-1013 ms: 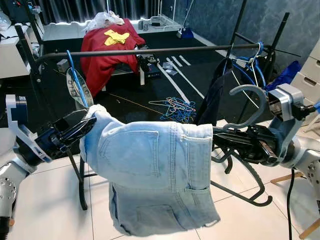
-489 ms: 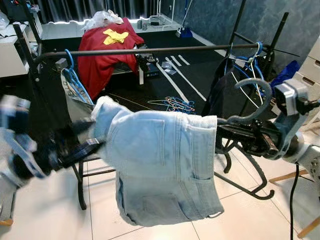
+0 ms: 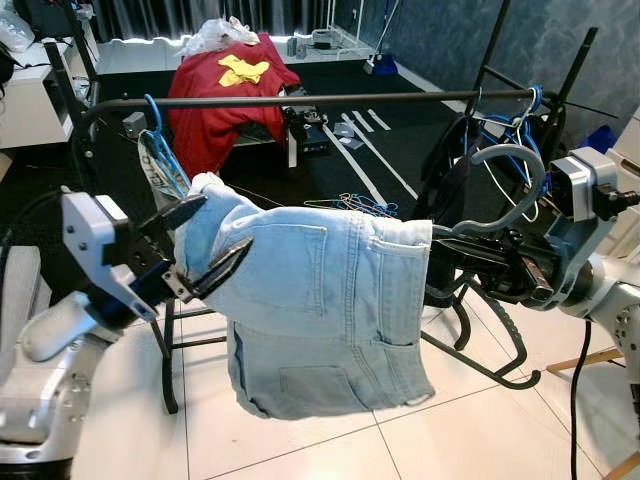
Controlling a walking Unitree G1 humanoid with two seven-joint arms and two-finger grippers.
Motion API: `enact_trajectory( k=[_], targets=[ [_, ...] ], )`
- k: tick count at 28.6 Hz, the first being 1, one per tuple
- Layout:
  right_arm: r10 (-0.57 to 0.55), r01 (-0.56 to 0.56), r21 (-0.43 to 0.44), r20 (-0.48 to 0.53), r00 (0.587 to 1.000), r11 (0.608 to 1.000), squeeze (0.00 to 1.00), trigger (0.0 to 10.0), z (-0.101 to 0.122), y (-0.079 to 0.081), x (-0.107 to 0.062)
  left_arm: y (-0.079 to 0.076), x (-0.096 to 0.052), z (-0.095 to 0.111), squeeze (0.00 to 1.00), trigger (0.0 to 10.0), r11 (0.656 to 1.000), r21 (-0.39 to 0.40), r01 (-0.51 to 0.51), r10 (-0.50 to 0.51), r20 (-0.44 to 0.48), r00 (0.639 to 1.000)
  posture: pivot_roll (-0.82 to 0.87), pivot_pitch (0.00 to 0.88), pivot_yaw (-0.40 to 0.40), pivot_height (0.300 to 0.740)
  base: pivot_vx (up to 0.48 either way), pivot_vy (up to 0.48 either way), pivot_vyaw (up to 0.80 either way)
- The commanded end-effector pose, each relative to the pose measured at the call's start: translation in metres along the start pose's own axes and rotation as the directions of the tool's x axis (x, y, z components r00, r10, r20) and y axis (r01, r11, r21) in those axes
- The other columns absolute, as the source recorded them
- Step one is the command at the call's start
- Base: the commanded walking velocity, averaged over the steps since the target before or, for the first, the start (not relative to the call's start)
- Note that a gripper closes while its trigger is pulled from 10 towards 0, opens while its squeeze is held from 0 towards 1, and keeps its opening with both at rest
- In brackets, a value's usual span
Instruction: Hang hanger
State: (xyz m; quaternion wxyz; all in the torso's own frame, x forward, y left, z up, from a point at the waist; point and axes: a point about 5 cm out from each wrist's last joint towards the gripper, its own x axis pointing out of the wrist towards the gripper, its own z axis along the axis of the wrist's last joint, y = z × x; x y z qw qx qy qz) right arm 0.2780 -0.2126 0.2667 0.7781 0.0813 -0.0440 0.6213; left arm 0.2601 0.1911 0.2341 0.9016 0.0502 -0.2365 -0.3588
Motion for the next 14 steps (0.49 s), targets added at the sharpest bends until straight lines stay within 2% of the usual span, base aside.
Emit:
enact_trajectory(
  k=[1,6,7,9,10,11,12,14],
  targets=[
    [0.017,-0.016,-0.036,0.019,1.000,0.999,0.00,0.0,0.008,0.002,0.000,-0.006,-0.001,-0.004,0.00,10.0,0.999,-0.026,0.028,-0.029,-0.010,1.000,-0.19,0.072,-0.049,0.740,0.000,0.000,0.00],
    [0.016,-0.015,-0.036,0.019,1.000,0.999,0.00,0.0,0.008,0.002,-0.001,-0.010,-0.001,-0.009,0.00,10.0,0.999,-0.017,0.034,-0.034,-0.016,0.999,-0.19,0.073,-0.049,0.740,0.000,0.000,0.00],
    [0.015,-0.015,-0.036,0.021,1.000,0.999,0.00,0.0,0.008,0.002,-0.001,-0.009,0.001,-0.010,0.00,9.6,1.000,0.001,0.011,-0.011,-0.009,1.000,-0.19,0.074,-0.049,0.740,0.000,0.000,0.00],
    [0.015,-0.014,-0.036,0.024,1.000,0.999,0.00,0.0,0.008,0.002,-0.001,-0.007,0.002,-0.011,0.00,9.6,1.000,0.022,-0.015,0.015,-0.002,1.000,-0.19,0.074,-0.049,0.740,0.000,0.000,0.00],
    [0.016,-0.015,-0.035,0.025,1.000,0.999,0.00,0.0,0.007,0.002,0.000,-0.004,0.003,-0.011,0.00,0.5,0.998,0.045,-0.041,0.041,-0.002,0.999,-0.19,0.073,-0.049,0.740,0.000,0.000,0.00],
    [0.017,-0.016,-0.035,0.026,1.000,0.999,0.00,0.0,0.007,0.002,0.000,-0.002,0.004,-0.012,0.00,0.5,0.997,0.060,-0.058,0.058,-0.002,0.998,-0.19,0.073,-0.049,0.740,0.000,0.000,0.00],
    [0.019,-0.018,-0.034,0.025,0.999,0.999,0.00,0.0,0.007,0.002,0.000,0.002,0.005,-0.011,0.00,0.0,0.993,0.085,-0.086,0.086,0.005,0.996,-0.19,0.071,-0.050,0.740,0.000,0.000,0.00],
    [0.020,-0.019,-0.034,0.025,0.999,0.999,0.00,0.0,0.007,0.002,0.001,0.004,0.005,-0.010,0.00,0.0,0.991,0.093,-0.096,0.095,0.011,0.995,-0.19,0.071,-0.050,0.740,0.000,0.000,0.00]
  ],
)
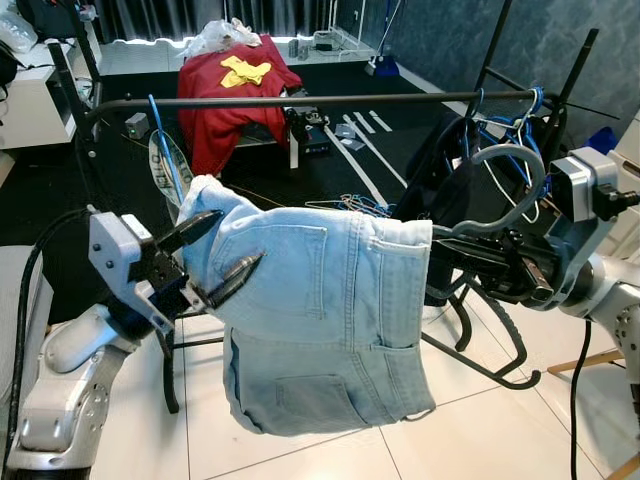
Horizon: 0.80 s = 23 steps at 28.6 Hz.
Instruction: Hang hanger
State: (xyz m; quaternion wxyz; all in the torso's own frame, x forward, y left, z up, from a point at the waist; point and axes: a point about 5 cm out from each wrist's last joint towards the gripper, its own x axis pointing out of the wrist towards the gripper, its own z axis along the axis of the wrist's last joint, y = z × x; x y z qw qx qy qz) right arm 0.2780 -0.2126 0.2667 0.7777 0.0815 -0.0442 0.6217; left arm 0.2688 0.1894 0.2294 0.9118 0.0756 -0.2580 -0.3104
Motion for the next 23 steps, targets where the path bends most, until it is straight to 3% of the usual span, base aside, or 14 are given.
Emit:
enact_trajectory(
  k=[1,23],
  targets=[
    [0.020,-0.019,-0.034,0.022,1.000,0.999,0.00,0.0,0.0072,0.0024,0.0004,0.0040,-0.0003,0.0003,0.00,0.0,0.999,0.017,-0.031,0.031,0.011,0.999,-0.19,0.070,-0.051,0.740,0.000,0.000,0.00],
    [0.033,-0.033,-0.012,-0.002,0.999,0.999,0.00,0.0,-0.0010,0.0049,-0.0001,0.0102,-0.0011,0.0090,0.00,0.0,0.998,-0.004,-0.066,0.066,0.094,0.993,-0.19,0.057,-0.054,0.740,0.000,0.000,0.00]
  ],
)
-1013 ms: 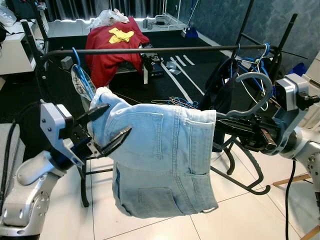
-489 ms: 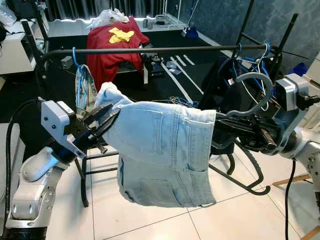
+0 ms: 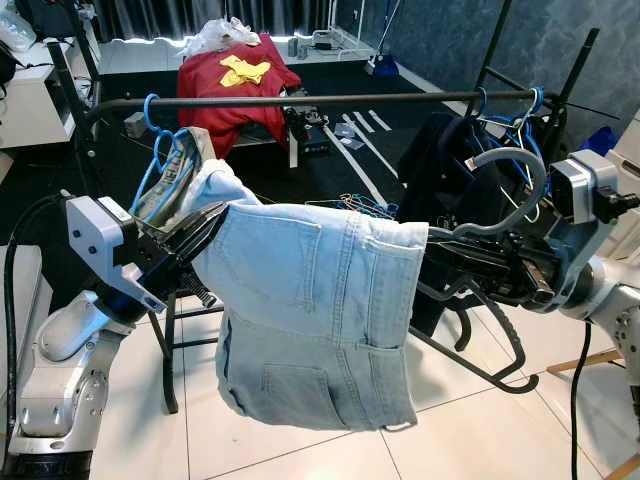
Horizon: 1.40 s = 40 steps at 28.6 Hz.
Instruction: Hang hanger
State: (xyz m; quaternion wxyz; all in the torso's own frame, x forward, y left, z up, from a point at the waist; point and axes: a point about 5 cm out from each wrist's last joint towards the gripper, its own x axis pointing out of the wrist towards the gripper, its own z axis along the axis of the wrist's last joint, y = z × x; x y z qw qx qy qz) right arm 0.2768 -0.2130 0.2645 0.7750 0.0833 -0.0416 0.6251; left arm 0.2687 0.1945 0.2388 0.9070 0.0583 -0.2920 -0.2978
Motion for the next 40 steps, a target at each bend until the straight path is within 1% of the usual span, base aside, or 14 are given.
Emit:
enact_trajectory(
  k=[1,4,5,6,8,9,11,15,23,28,34,35,36,40],
  targets=[
    [0.025,-0.025,-0.018,-0.001,1.000,1.000,0.00,0.0,0.001,0.004,0.001,0.005,-0.002,0.002,0.00,0.0,0.999,0.009,-0.046,0.046,0.025,0.999,-0.19,0.057,-0.054,0.740,0.000,0.000,0.00],
    [0.025,-0.025,-0.015,-0.004,1.000,1.000,0.00,0.0,0.000,0.004,0.001,0.009,-0.002,0.003,0.00,0.0,0.997,0.028,-0.079,0.078,0.029,0.997,-0.19,0.058,-0.055,0.740,0.000,0.000,0.00],
    [0.028,-0.028,-0.008,-0.012,1.000,1.000,0.00,0.0,-0.002,0.005,0.001,0.018,-0.002,0.005,0.00,0.0,0.988,0.060,-0.146,0.143,0.038,0.989,-0.19,0.062,-0.056,0.740,0.000,0.000,0.00],
    [0.028,-0.028,-0.008,-0.012,1.000,1.000,0.00,0.0,-0.002,0.005,0.001,0.018,-0.002,0.005,0.00,0.0,0.988,0.060,-0.146,0.143,0.038,0.989,-0.19,0.062,-0.056,0.740,0.000,0.000,0.00],
    [0.038,-0.038,0.006,-0.030,0.999,0.999,0.00,0.0,-0.005,0.006,0.002,0.033,-0.002,0.009,0.00,0.0,0.962,0.107,-0.251,0.245,0.059,0.968,-0.19,0.065,-0.056,0.740,0.000,0.000,0.00],
    [0.045,-0.045,0.018,-0.041,0.998,0.999,0.00,0.0,-0.008,0.007,0.002,0.037,-0.002,0.010,0.00,0.0,0.953,0.123,-0.276,0.269,0.066,0.961,-0.19,0.068,-0.055,0.740,0.000,0.000,0.00],
    [0.045,-0.045,0.018,-0.041,0.998,0.999,0.00,0.0,-0.008,0.007,0.002,0.037,-0.002,0.010,0.00,0.0,0.953,0.123,-0.276,0.269,0.066,0.961,-0.19,0.068,-0.055,0.740,0.000,0.000,0.00],
    [0.078,-0.070,0.069,-0.114,0.990,0.995,0.00,0.0,-0.019,0.013,-0.001,0.043,0.000,0.014,0.00,0.0,0.938,0.148,-0.313,0.303,0.091,0.949,-0.19,0.076,-0.053,0.740,0.000,0.000,0.00],
    [0.070,-0.062,0.069,-0.120,0.990,0.996,0.00,0.0,-0.022,0.014,-0.001,0.045,0.001,0.017,0.00,0.0,0.934,0.153,-0.323,0.310,0.105,0.945,-0.19,0.077,-0.052,0.740,0.000,0.000,0.00],
    [0.068,-0.060,0.074,-0.120,0.990,0.995,0.00,0.0,-0.024,0.015,0.000,0.048,0.001,0.017,0.00,0.0,0.920,0.178,-0.348,0.332,0.113,0.936,-0.19,0.078,-0.053,0.740,0.000,0.000,0.00],
    [0.067,-0.061,0.066,-0.105,0.992,0.996,0.00,0.0,-0.023,0.015,0.003,0.046,0.001,0.016,0.00,0.0,0.935,0.173,-0.310,0.295,0.106,0.950,-0.19,0.079,-0.049,0.740,0.000,0.000,0.00],
    [0.032,-0.030,0.024,-0.087,0.996,0.999,0.00,0.0,-0.021,0.011,0.003,0.049,0.000,0.020,0.00,10.0,0.944,0.157,-0.289,0.273,0.112,0.955,-0.17,0.077,-0.050,0.740,0.000,0.000,0.00],
    [0.032,-0.030,0.024,-0.087,0.996,0.999,0.00,0.0,-0.021,0.011,0.003,0.049,0.000,0.020,0.00,10.0,0.944,0.157,-0.289,0.273,0.112,0.955,-0.17,0.077,-0.050,0.740,0.000,0.000,0.00],
    [-0.032,0.031,-0.031,-0.045,0.998,0.999,0.00,0.0,-0.017,0.002,0.004,0.056,-0.001,0.025,0.02,10.0,0.948,0.134,-0.289,0.274,0.116,0.955,-0.17,0.075,-0.051,0.740,0.000,0.000,0.00]
  ],
)
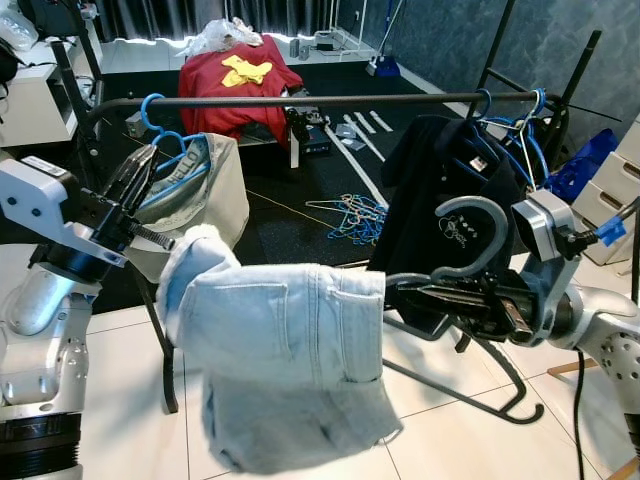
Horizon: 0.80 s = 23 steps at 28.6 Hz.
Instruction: Hang hanger
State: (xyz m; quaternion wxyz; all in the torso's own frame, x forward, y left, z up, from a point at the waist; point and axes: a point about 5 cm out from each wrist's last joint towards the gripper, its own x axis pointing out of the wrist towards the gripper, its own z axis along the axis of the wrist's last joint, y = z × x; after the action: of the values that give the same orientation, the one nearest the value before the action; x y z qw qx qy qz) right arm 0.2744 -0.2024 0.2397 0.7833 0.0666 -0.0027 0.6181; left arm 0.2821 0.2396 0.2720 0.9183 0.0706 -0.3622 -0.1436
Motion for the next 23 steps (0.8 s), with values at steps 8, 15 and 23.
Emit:
enact_trajectory(
  k=[8,15,23],
  targets=[
    [0.004,-0.001,-0.061,0.056,0.998,0.998,0.00,0.0,0.013,-0.004,0.004,-0.020,0.017,0.018,0.00,10.0,0.933,-0.286,0.220,-0.196,0.109,0.974,-0.16,0.066,-0.066,0.740,0.000,0.000,0.00],
    [0.039,-0.037,-0.071,0.030,0.999,0.997,0.00,0.0,0.016,-0.006,0.009,-0.069,0.041,0.035,0.00,10.0,0.621,-0.500,0.604,-0.590,0.209,0.780,-0.16,0.052,-0.058,0.740,0.000,0.000,0.00],
    [0.062,-0.059,-0.082,0.031,0.998,0.995,0.00,0.0,0.017,-0.006,0.014,-0.078,0.047,0.030,0.00,10.0,0.606,-0.477,0.637,-0.631,0.199,0.750,-0.17,0.040,-0.050,0.740,0.000,0.000,0.00]
  ],
)
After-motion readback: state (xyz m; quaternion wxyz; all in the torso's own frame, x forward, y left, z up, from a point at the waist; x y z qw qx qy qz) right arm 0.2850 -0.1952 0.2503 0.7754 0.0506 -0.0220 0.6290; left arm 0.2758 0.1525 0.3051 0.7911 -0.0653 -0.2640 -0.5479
